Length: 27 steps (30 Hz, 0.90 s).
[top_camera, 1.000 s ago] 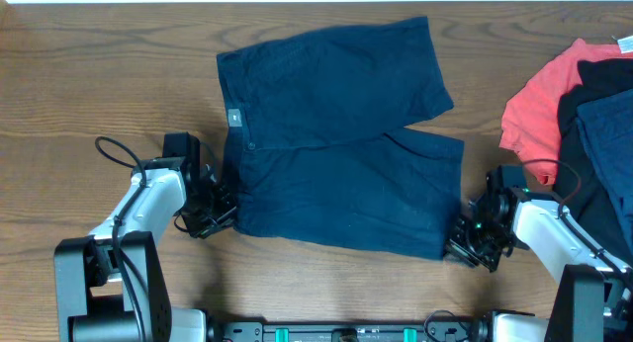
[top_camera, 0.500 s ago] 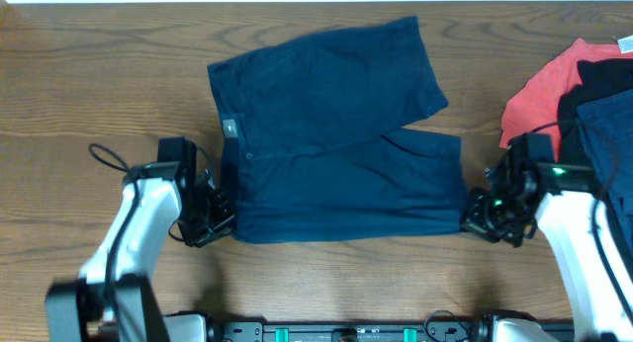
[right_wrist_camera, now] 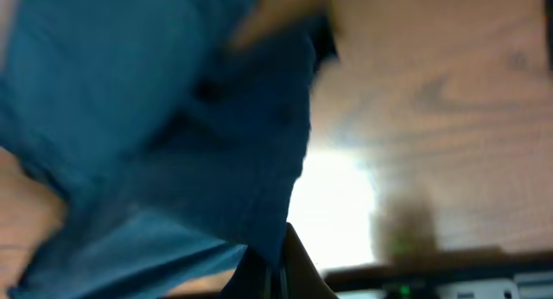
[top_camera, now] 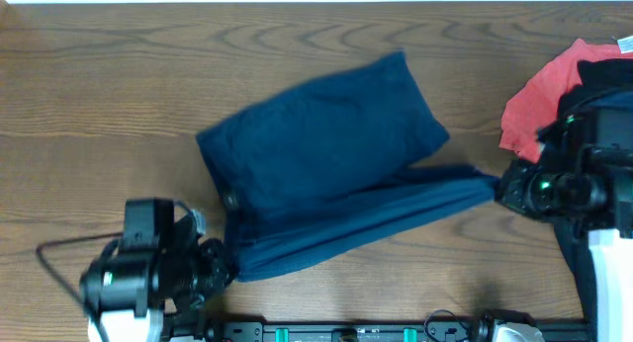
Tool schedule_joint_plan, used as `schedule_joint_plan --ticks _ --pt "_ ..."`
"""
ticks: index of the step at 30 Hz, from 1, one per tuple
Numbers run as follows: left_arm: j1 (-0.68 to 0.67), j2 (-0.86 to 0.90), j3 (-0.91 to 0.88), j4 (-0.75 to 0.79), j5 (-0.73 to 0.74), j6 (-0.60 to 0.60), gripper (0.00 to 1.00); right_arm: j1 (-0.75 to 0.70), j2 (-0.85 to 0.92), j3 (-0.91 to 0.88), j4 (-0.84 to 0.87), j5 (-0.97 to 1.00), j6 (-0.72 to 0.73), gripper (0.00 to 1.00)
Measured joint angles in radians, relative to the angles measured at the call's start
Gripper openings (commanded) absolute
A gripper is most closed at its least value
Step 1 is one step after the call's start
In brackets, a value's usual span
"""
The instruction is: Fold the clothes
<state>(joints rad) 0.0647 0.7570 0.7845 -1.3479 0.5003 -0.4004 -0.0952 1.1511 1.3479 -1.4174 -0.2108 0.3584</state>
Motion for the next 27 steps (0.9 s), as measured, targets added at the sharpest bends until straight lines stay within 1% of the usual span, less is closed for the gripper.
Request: schedule_joint_plan --ticks 3,5,7,11,14,17,19,22,25,27 --pt "0.000 -0.054 0.000 0.029 0.026 -0.027 0.06 0.000 -0.003 0.029 0.044 -0.003 0.003 0.01" --pt "0.000 -0.056 0.000 0.083 0.036 -0.039 0.06 0.000 0.015 0.031 0.106 -0.010 0.005 0.01" --pt "0.000 -0.045 0.000 0.148 0.040 -0.048 0.06 0.000 0.055 0.031 0.190 -0.030 0.008 0.01" --pt "-0.005 0.007 0.002 0.341 0.011 -0.066 0.06 0.007 0.191 0.032 0.428 -0.098 0.018 0.01" --pt "-0.009 0.066 0.004 0.470 -0.044 -0.074 0.06 0.029 0.298 0.031 0.595 -0.138 0.037 0.01" --pt "-0.008 0.138 0.006 0.569 -0.144 -0.075 0.06 0.040 0.416 0.031 0.793 -0.182 0.057 0.01" --pt "-0.002 0.187 0.006 0.629 -0.237 -0.074 0.06 0.036 0.488 0.034 0.937 -0.180 0.068 0.01" --pt "0.006 0.265 0.006 0.737 -0.318 -0.068 0.06 0.028 0.590 0.035 1.112 -0.194 0.106 0.01" --pt "0.006 0.344 0.007 0.813 -0.362 -0.066 0.06 0.030 0.660 0.035 1.216 -0.220 0.143 0.01" --pt "0.006 0.395 0.007 0.846 -0.380 -0.066 0.06 0.035 0.700 0.035 1.252 -0.243 0.174 0.01"
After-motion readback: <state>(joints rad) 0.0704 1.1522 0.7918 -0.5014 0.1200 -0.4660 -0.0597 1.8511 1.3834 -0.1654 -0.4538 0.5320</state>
